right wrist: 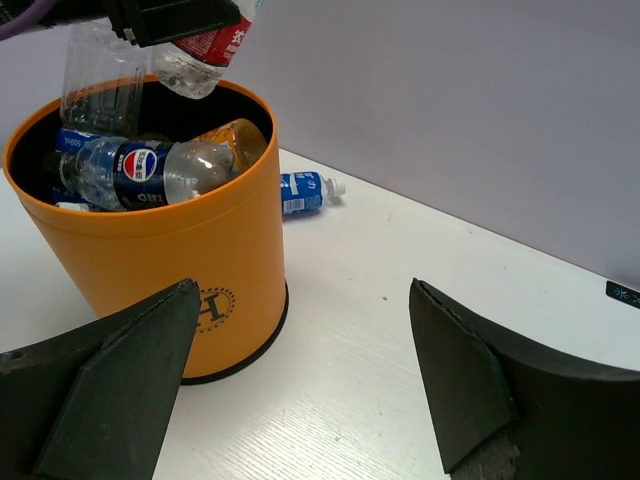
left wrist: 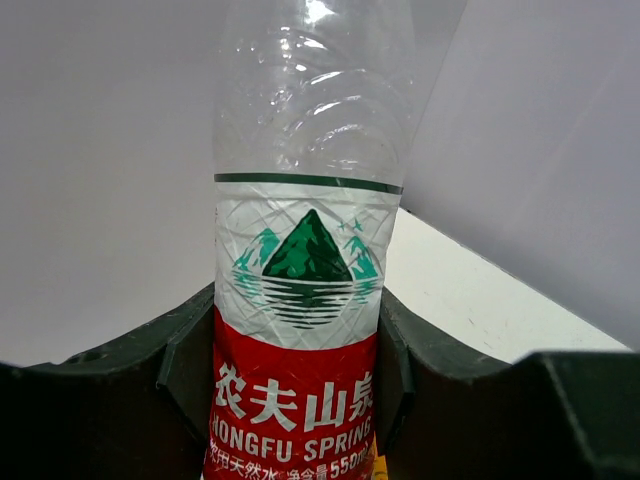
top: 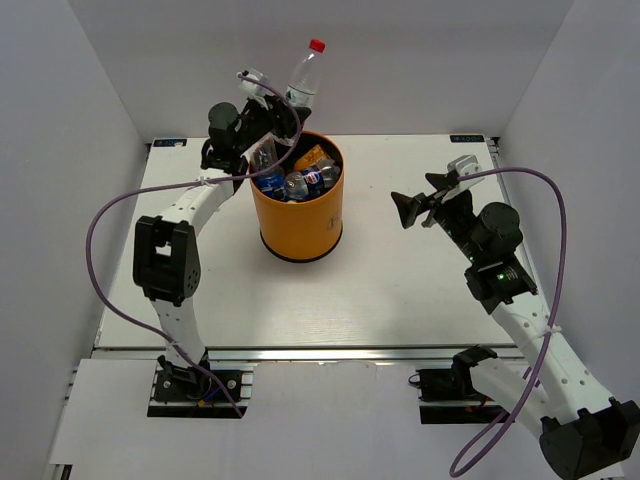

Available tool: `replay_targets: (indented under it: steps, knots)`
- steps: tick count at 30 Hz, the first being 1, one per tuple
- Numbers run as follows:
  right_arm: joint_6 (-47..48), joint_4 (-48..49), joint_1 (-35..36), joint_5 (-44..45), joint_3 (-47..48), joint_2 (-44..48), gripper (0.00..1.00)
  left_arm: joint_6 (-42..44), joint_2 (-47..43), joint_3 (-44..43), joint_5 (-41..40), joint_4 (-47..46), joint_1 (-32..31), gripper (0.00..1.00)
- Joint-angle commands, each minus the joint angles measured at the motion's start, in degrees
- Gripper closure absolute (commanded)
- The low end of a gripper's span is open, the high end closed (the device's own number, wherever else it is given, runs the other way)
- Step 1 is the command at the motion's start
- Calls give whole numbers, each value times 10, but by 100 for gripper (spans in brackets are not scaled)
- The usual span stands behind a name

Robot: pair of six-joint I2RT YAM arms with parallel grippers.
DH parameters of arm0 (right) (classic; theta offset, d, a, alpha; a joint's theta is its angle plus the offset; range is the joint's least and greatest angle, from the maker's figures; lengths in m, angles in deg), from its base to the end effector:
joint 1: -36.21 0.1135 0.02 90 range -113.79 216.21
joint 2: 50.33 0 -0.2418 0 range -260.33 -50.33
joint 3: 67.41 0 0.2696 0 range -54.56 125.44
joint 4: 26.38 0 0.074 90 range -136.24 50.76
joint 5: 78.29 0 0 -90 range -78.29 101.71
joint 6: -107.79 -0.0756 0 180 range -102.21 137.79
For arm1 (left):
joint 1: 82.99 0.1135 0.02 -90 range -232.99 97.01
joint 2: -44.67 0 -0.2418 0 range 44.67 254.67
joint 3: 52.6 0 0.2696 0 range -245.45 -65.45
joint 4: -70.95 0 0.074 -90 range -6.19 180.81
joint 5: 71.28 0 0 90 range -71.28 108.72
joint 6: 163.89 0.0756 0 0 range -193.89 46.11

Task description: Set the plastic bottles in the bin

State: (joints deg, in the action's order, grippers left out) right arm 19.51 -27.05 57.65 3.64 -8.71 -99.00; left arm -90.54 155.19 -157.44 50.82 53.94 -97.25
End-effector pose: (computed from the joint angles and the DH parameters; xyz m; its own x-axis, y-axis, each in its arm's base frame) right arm 0.2499 0.1095 0.3662 0.1660 0.0333 -0.9856 -0.4861 0.8723 -0.0524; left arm 0.4828 -0.1642 0.3404 -0.0221 -0.2448 -0.9693 0.7383 0.6498 -0.1809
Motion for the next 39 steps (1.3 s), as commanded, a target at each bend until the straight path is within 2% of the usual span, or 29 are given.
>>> replay_targets:
  steps: [1,12,18,21,22,25,28,36,38,39]
  knots:
    - [0,34,-5,-10,-3,2,11,43,-65,1,14,-14,-28,53]
    - [-6,35,-10,-33,15,-31,11,100,-156,121,-22,1,-38,53]
    - [-7,30,-10,-34,15,-30,11,118,-124,102,-34,42,-38,52]
    - [-3,30,-11,-31,14,-28,11,135,-118,110,-27,57,-38,48]
    - [-3,30,-11,-30,13,-28,11,146,-120,128,-27,53,-38,43]
    - [-3,31,-11,-31,12,-29,11,164,-123,145,-42,65,-38,41]
    - [-5,35,-12,-33,10,-31,11,188,-115,152,-47,77,-39,41]
    - [-2,37,-13,-37,9,-38,11,190,-75,148,-58,107,-38,39]
    - [-1,39,-12,-38,10,-43,11,191,-83,159,-57,102,-39,33]
    - [-1,39,-12,-40,11,-46,11,191,-87,168,-56,101,-38,24]
